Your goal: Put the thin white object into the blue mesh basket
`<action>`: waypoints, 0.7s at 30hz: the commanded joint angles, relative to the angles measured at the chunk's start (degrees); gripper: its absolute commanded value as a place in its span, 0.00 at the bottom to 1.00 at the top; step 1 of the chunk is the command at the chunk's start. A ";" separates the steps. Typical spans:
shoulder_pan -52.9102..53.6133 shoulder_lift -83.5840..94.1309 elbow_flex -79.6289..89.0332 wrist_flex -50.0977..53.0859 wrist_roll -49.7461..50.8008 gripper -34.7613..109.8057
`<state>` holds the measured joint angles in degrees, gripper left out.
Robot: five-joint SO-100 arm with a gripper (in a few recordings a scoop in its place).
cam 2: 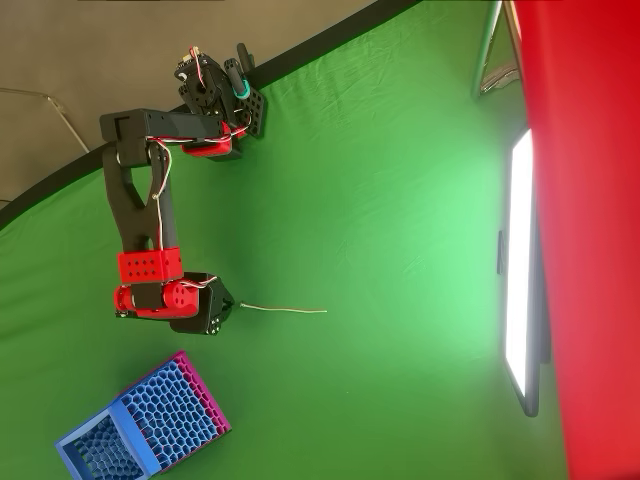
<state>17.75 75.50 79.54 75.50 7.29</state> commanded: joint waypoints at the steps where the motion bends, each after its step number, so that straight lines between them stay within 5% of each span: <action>1: -0.44 -1.93 -4.04 0.26 0.79 0.25; 21: -0.35 -10.81 -7.91 0.00 6.42 0.35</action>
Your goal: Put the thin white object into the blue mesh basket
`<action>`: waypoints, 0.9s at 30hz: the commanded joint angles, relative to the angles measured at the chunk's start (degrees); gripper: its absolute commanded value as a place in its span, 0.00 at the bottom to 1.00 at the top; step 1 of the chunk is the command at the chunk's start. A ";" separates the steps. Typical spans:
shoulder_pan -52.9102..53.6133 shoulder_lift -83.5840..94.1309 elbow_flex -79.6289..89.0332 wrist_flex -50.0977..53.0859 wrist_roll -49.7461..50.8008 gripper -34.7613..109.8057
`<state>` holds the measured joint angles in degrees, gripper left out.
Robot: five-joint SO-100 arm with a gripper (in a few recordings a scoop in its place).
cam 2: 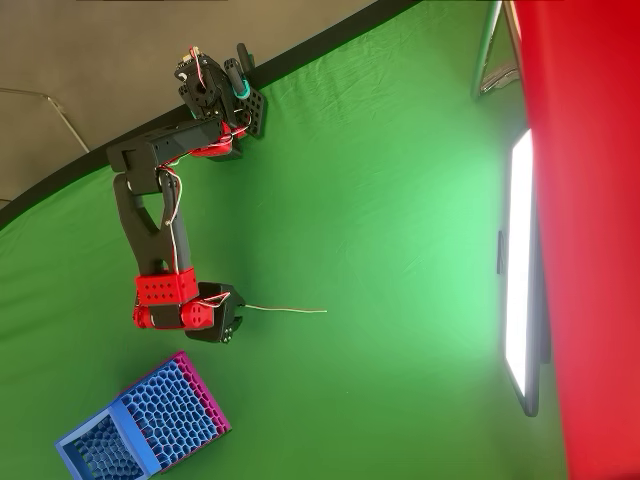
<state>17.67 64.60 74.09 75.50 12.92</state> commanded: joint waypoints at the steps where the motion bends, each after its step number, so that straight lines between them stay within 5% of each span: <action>1: -0.18 -0.62 -2.99 0.00 0.97 0.34; 27: 0.44 -10.99 -8.26 2.29 1.32 0.33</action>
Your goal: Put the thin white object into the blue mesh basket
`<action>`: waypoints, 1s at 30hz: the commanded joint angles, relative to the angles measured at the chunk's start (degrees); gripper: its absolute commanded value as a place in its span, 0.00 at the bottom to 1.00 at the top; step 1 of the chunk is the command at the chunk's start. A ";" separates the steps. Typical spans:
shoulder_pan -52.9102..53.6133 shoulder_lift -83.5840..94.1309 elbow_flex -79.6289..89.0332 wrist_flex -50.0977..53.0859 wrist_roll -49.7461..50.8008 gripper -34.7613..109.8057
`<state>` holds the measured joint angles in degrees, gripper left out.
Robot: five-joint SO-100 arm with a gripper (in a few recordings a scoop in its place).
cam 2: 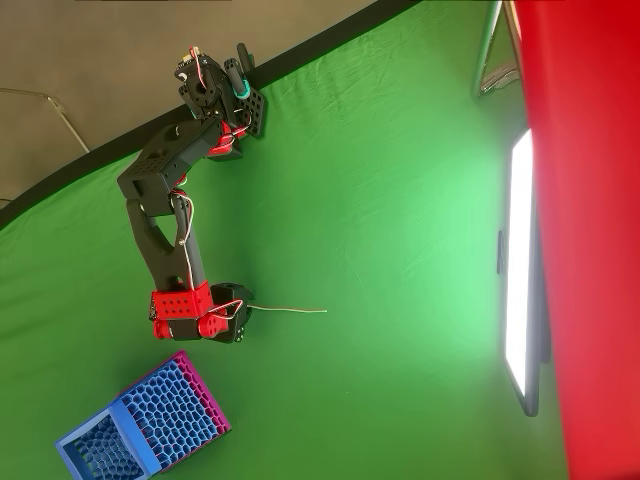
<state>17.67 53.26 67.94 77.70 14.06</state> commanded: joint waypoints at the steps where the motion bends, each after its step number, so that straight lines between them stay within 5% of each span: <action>1: 0.62 0.53 -2.11 0.09 0.09 0.33; 30: 3.25 -2.02 -3.69 0.09 -1.85 0.28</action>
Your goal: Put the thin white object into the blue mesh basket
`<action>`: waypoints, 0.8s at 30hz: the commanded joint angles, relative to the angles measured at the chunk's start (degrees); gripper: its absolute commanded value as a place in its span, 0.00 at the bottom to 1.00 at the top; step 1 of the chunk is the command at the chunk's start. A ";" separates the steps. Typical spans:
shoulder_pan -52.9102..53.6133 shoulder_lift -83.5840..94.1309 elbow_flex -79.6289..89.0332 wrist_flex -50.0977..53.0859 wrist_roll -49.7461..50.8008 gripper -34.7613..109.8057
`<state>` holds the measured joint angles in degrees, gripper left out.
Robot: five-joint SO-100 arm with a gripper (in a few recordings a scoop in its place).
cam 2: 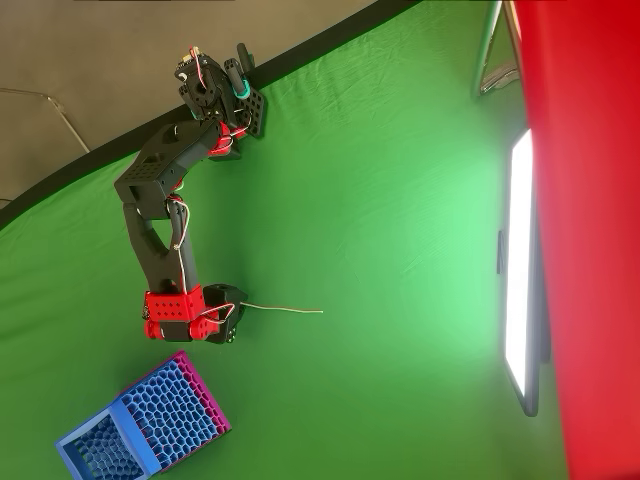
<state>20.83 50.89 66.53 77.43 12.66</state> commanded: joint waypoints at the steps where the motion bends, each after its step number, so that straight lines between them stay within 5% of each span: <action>1: 0.09 0.35 -2.29 0.44 -0.53 0.28; 24: -1.14 5.80 -2.55 1.85 -0.70 0.25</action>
<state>20.21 51.15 65.92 79.01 12.48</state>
